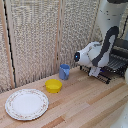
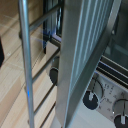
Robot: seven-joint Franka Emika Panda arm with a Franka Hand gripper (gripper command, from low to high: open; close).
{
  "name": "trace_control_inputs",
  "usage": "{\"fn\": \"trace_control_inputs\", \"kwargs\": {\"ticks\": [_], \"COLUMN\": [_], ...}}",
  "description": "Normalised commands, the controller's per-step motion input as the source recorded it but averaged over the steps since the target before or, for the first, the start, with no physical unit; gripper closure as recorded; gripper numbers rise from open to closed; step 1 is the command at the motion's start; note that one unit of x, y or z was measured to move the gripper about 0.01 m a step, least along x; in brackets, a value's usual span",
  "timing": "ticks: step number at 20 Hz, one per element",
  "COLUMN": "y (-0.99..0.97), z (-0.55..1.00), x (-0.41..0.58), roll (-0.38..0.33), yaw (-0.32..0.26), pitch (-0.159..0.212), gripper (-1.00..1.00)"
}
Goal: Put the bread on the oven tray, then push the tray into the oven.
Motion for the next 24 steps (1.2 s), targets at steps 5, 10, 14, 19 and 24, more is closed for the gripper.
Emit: {"fn": "trace_control_inputs", "kwargs": {"ticks": [5, 10, 14, 19, 24], "y": [-0.13, -0.14, -0.19, -0.22, -0.42], "z": [0.16, 0.12, 0.15, 0.27, 0.51], "x": [-0.063, -0.094, -0.002, 0.052, 0.17], "roll": [0.084, 0.096, 0.09, 0.066, 0.184], "yaw": [0.019, 0.017, 0.01, 0.0, 0.0], "pitch": [0.004, 0.001, 0.004, 0.013, 0.02], "gripper": [1.0, 1.0, 1.0, 1.0, 1.0]}}
